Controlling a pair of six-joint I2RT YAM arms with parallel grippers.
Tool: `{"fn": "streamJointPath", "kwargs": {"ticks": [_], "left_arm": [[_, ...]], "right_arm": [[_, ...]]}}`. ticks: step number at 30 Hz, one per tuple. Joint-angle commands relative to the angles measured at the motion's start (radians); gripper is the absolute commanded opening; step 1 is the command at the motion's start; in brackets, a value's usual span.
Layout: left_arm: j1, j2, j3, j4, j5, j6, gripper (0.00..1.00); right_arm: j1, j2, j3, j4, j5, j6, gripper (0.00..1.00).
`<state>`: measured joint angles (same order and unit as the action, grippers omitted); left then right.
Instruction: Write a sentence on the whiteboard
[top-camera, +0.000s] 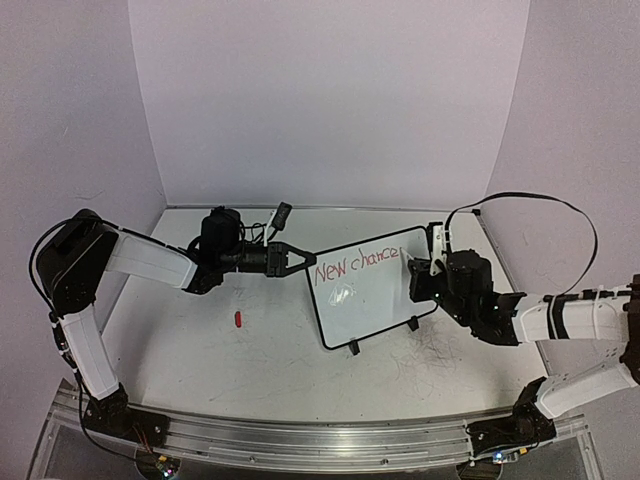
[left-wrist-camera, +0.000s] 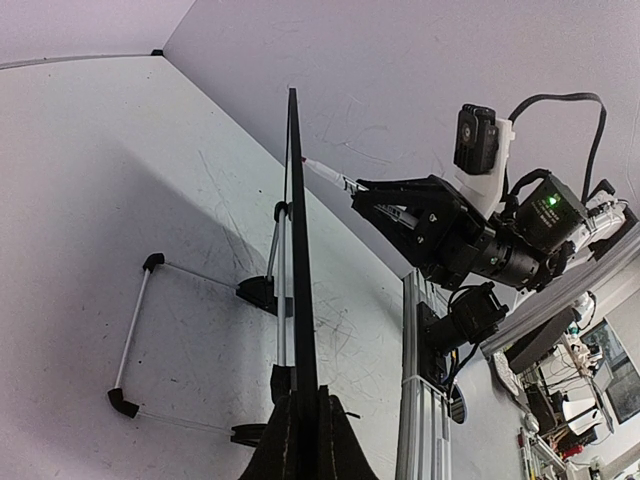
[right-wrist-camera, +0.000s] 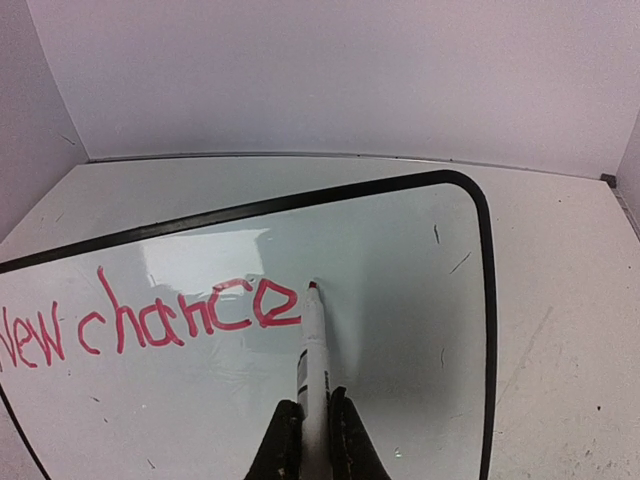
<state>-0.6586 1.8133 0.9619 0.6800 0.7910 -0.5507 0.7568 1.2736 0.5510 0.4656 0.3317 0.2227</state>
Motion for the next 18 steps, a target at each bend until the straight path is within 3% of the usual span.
{"fn": "streamJointPath", "kwargs": {"ticks": [1,18], "left_arm": [[-0.012,-0.009,0.026,-0.05,0.046,-0.002,0.0],[-0.012,-0.012,0.025,-0.05,0.048,-0.003,0.0]], "right_arm": [[-0.011,0.0,0.027,0.048,0.027,-0.011,0.0],[-0.022,0.048,0.042,0.06,-0.01,-0.013,0.0]]}}
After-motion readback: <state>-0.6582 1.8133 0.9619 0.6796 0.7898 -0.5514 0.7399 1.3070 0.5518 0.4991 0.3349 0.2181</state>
